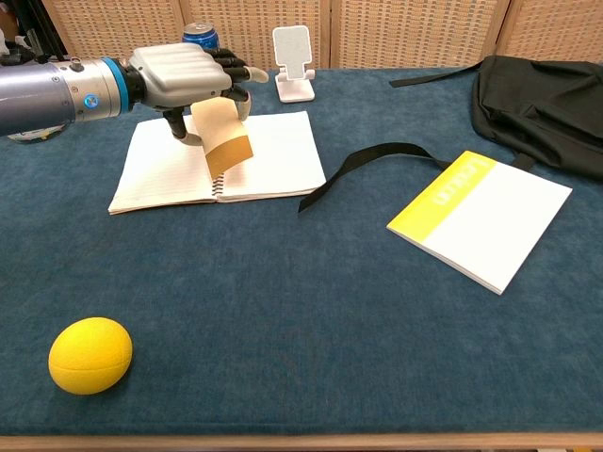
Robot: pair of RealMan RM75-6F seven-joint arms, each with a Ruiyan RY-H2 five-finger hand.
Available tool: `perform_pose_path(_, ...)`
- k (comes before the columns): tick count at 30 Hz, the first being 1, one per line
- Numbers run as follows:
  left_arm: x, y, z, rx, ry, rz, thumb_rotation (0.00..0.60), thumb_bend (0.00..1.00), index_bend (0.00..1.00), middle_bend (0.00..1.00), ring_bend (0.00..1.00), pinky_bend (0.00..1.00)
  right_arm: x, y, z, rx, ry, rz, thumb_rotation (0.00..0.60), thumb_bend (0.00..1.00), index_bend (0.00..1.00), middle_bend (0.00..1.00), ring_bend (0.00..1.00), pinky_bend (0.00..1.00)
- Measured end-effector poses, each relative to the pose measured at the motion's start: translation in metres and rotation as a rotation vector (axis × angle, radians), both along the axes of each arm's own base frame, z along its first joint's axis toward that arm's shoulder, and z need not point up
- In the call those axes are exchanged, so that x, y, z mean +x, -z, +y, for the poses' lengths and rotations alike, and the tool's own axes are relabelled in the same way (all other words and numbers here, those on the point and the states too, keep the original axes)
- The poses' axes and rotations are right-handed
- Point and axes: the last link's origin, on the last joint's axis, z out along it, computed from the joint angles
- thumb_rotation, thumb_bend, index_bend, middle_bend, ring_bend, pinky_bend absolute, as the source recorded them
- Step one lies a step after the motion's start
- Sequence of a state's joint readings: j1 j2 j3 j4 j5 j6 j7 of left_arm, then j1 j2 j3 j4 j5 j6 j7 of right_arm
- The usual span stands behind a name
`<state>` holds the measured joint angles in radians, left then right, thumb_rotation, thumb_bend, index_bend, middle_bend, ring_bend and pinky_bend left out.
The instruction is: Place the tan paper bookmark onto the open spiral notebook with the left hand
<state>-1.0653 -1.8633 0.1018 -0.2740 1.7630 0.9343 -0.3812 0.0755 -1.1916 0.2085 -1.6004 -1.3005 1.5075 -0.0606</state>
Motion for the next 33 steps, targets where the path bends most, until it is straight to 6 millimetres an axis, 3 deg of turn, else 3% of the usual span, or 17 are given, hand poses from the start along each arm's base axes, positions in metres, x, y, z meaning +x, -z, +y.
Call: perform_pose_path(33, 0.02, 0.032, -0.004, -0.037, 0.078, 0.108, 0.6, 0.27, 0.72, 0.0, 0.0, 0.0, 0.002, 0.003, 0.002, -0.008, -0.03, 0.056, 0.6, 0.0, 0.0, 0.0, 0.0, 0.0)
